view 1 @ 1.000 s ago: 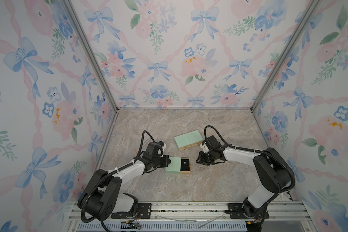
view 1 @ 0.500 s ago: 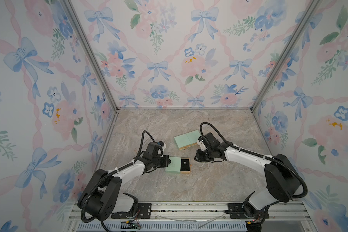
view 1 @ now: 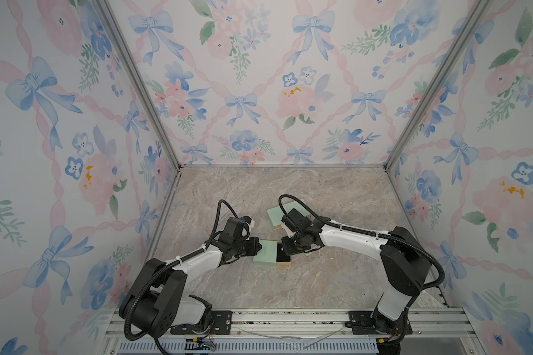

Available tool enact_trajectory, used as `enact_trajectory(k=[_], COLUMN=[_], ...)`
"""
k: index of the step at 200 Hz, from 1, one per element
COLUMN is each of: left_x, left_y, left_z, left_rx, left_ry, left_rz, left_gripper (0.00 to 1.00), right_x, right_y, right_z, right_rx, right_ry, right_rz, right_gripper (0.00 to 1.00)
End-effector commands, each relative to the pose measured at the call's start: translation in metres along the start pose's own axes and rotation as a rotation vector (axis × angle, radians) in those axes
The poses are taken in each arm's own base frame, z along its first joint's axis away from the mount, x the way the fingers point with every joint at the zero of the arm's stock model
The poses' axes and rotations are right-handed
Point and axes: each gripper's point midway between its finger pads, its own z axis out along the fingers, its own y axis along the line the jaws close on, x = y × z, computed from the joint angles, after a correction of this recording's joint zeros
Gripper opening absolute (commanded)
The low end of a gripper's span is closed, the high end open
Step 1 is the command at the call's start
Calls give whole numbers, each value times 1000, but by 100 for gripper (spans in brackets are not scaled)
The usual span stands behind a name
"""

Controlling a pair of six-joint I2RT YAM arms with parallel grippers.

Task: Take out the earrings from the drawer-style jewelry box
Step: Pick up the earring from the drawer.

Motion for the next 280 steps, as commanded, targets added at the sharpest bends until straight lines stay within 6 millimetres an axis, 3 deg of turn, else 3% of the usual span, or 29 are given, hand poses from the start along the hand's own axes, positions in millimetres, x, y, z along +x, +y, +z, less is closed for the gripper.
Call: enact_trajectory(k=[1,280], left_x=[56,60], left_y=[59,63], left_z=[4,5], left_rx=[-235,-241], left_ry=[153,150], left_rz=[-83,-92], left_gripper=[0,0], right_x=[-4,-15], right_y=[6,2], right_z=[-2,30], right_rx=[16,14], right_ry=[1,-6], right_rz=[-7,44], right_gripper=[25,26])
